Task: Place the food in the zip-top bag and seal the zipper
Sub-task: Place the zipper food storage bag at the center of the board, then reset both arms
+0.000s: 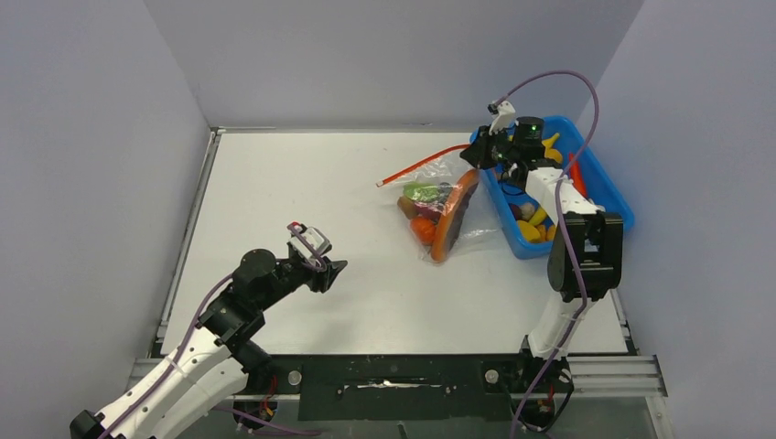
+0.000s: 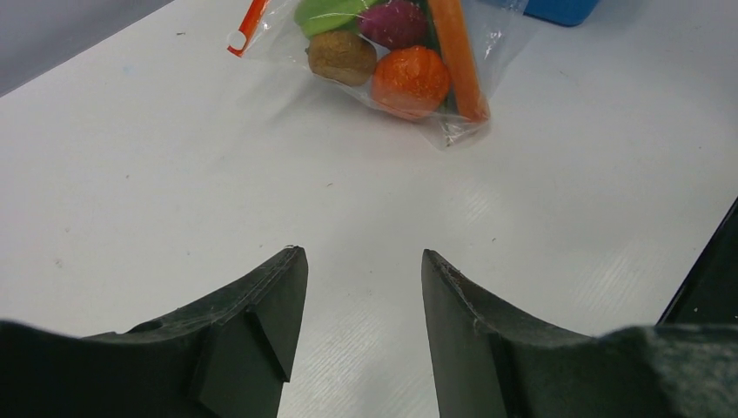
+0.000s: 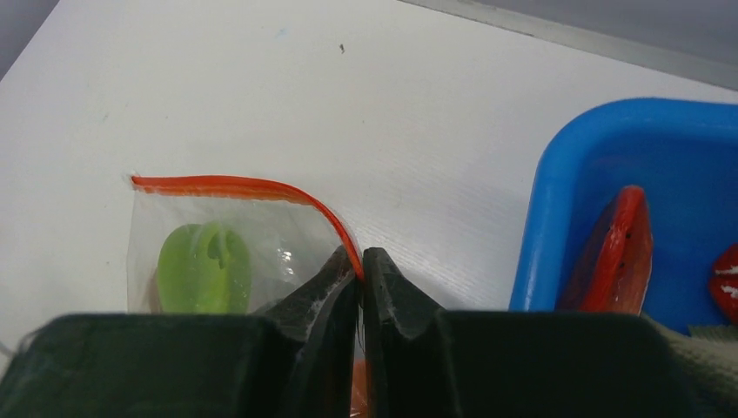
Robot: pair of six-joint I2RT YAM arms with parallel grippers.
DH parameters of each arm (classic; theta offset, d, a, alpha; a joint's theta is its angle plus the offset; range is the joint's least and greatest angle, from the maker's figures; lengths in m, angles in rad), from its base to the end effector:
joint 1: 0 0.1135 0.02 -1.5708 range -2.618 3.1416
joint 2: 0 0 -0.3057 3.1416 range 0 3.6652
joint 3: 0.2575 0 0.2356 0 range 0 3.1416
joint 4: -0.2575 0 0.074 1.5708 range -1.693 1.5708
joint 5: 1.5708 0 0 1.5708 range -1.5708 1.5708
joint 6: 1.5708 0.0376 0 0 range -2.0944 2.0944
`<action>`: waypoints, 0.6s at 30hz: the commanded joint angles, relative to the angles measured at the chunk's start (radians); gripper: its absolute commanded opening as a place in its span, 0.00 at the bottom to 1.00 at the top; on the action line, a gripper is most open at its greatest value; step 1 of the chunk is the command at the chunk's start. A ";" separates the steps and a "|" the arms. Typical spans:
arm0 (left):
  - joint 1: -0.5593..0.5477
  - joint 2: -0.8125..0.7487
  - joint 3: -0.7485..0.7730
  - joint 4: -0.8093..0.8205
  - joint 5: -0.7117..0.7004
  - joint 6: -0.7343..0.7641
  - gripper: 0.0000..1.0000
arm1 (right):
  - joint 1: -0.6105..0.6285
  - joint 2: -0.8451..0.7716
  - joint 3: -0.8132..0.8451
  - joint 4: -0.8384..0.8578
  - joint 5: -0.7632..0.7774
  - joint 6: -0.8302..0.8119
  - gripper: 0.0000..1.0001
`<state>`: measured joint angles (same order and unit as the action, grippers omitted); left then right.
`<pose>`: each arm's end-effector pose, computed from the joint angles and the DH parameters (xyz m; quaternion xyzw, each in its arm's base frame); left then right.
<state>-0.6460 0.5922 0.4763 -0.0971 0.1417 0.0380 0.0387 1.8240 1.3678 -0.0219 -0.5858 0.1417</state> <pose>0.0833 -0.0694 0.2939 0.3022 0.7164 -0.2401 0.5811 0.4199 0.0371 0.3145 -0.1077 0.8247 0.2905 0.4732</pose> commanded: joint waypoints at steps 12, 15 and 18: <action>0.006 -0.048 -0.029 0.104 -0.047 -0.092 0.68 | 0.021 -0.082 0.025 0.054 -0.082 0.010 0.51; 0.007 -0.049 -0.015 0.112 -0.096 -0.116 0.70 | 0.042 -0.160 -0.038 0.047 -0.072 0.010 0.60; 0.007 -0.052 0.000 0.128 -0.177 -0.159 0.71 | 0.065 -0.250 -0.108 0.036 -0.050 0.015 0.66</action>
<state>-0.6449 0.5537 0.4374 -0.0582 0.0746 -0.0509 0.0685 1.7348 1.3125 -0.0200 -0.6369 0.1570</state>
